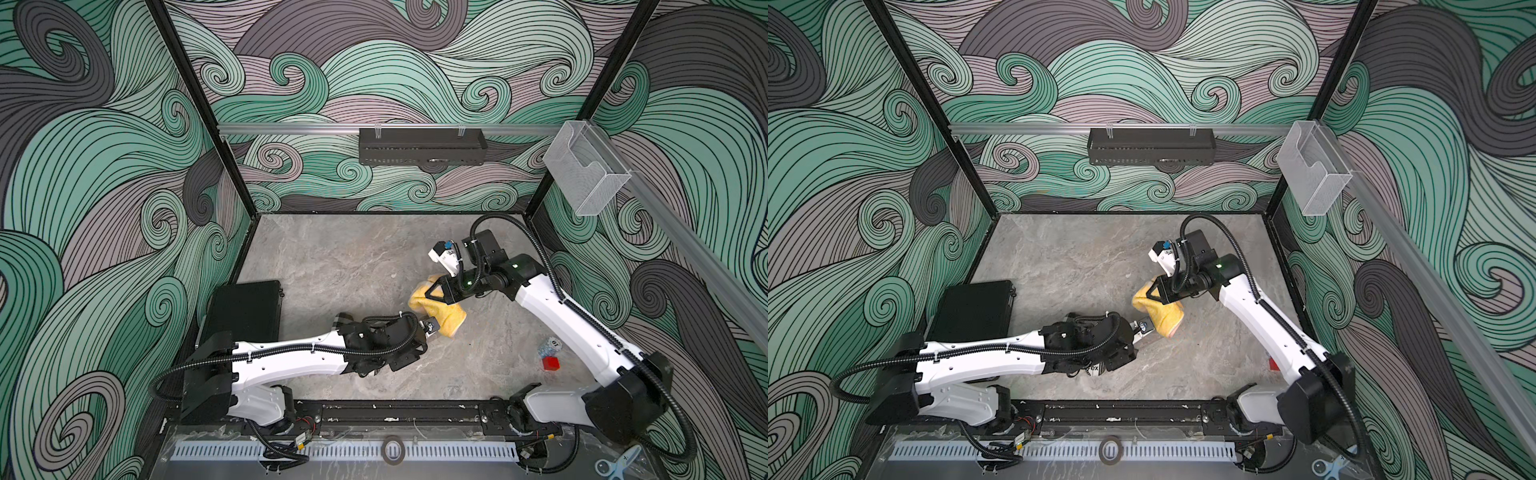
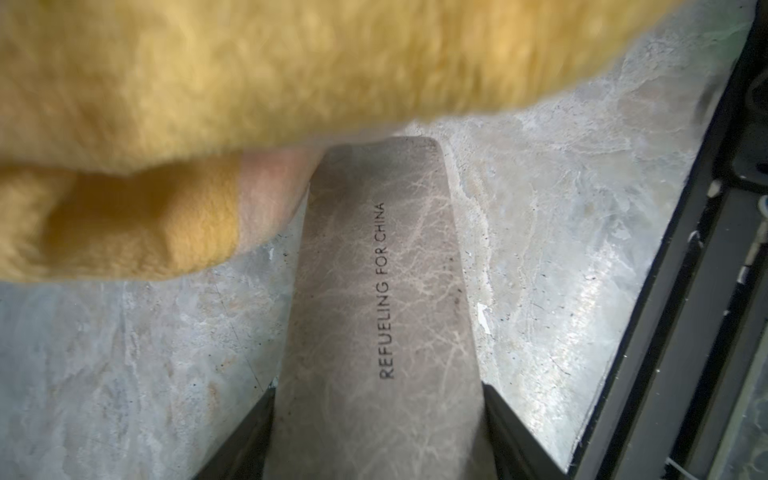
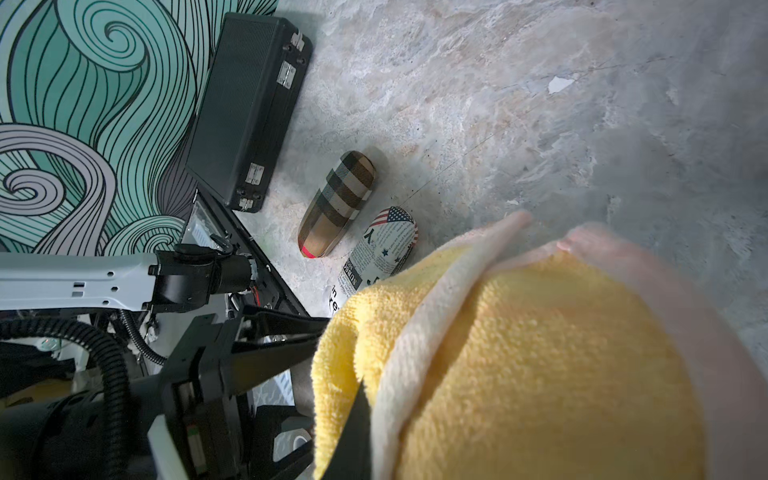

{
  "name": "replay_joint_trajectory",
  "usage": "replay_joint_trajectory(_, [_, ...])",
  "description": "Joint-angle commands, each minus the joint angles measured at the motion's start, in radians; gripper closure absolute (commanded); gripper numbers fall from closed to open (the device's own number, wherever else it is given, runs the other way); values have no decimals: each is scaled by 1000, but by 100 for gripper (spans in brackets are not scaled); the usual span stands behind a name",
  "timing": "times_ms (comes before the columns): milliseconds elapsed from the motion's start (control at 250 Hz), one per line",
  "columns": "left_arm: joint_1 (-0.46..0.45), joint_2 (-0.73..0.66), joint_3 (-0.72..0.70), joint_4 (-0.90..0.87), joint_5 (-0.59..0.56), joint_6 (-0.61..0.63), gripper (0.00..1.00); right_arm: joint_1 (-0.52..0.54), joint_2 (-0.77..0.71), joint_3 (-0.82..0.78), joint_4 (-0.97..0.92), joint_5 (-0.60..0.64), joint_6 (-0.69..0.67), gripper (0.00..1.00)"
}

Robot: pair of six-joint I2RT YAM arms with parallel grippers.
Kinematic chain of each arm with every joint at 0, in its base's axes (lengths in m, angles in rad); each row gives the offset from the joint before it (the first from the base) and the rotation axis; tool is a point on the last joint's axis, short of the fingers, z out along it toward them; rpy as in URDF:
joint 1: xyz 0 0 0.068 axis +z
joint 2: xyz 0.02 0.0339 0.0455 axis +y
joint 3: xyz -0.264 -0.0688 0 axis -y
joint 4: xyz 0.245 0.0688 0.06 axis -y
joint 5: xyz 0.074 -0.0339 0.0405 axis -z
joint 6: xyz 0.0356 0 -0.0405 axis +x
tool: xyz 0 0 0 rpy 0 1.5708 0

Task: Wipe the eyeglass case
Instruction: Wipe the dirt from the eyeglass case.

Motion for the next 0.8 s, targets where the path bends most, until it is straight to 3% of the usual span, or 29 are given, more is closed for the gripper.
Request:
replay_joint_trajectory(0, [-34, 19, 64, 1, -120, 79, 47, 35, 64, 49, -18, -91, -47, 100])
replay_joint_trajectory(212, [-81, 66, 89, -11, -218, 112, 47, 63, 153, 50, -39, -101, -69, 100])
replay_joint_trajectory(499, [-109, 80, 80, -13, -280, 107, 48, 49, 178, -42, -69, 277, -35, 100])
replay_joint_trajectory(575, [-109, 77, 71, -9, -285, 101, 47, 47, 184, -51, -66, 327, -13, 100])
replay_joint_trajectory(623, [-108, 73, 68, -9, -286, 96, 47, 47, 184, -51, -51, 281, -10, 100])
replay_joint_trajectory(727, [-110, 60, 63, 1, -275, 89, 48, 54, 166, -62, 54, 3, -5, 100])
replay_joint_trajectory(795, [-110, 57, 59, 3, -275, 89, 48, 75, 167, -43, 85, -108, -4, 100])
